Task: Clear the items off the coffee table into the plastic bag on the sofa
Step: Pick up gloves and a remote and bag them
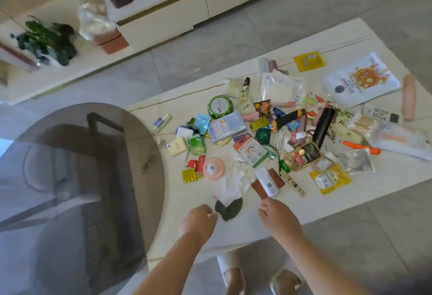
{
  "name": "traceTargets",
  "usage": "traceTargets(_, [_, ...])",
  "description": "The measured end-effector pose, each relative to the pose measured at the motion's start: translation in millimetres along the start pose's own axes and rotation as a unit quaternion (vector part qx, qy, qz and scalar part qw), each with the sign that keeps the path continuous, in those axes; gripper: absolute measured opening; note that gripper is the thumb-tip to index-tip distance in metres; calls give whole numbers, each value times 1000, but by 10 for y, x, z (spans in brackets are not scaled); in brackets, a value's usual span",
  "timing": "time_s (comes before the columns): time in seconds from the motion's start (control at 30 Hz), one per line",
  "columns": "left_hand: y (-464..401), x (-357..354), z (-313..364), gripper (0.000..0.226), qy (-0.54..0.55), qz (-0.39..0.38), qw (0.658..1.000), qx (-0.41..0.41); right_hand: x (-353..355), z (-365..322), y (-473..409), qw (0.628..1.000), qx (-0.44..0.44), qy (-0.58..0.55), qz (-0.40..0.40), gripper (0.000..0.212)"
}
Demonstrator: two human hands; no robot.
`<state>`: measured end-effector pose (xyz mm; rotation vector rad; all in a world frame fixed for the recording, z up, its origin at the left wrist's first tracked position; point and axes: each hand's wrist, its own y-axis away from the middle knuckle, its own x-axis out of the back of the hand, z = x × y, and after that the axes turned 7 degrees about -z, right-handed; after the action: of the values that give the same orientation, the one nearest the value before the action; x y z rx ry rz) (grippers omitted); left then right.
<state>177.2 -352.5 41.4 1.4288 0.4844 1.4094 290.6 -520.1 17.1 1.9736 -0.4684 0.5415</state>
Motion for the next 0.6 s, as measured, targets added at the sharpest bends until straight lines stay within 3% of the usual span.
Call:
traceTargets(0.13, [-325,-47,-225,31,38,-10,999,21,-195,-136,-301,1000,11,24,-4,31])
traceTargets(0.4, [-928,-369,-273,29,69,-33,997,21,-363,-201,-943,980,116,163,8,39])
traceTargets(0.6, [-1327,-486,-131,36,71,63,995,-20,-628,-110,-1191,980,115,154,56,31])
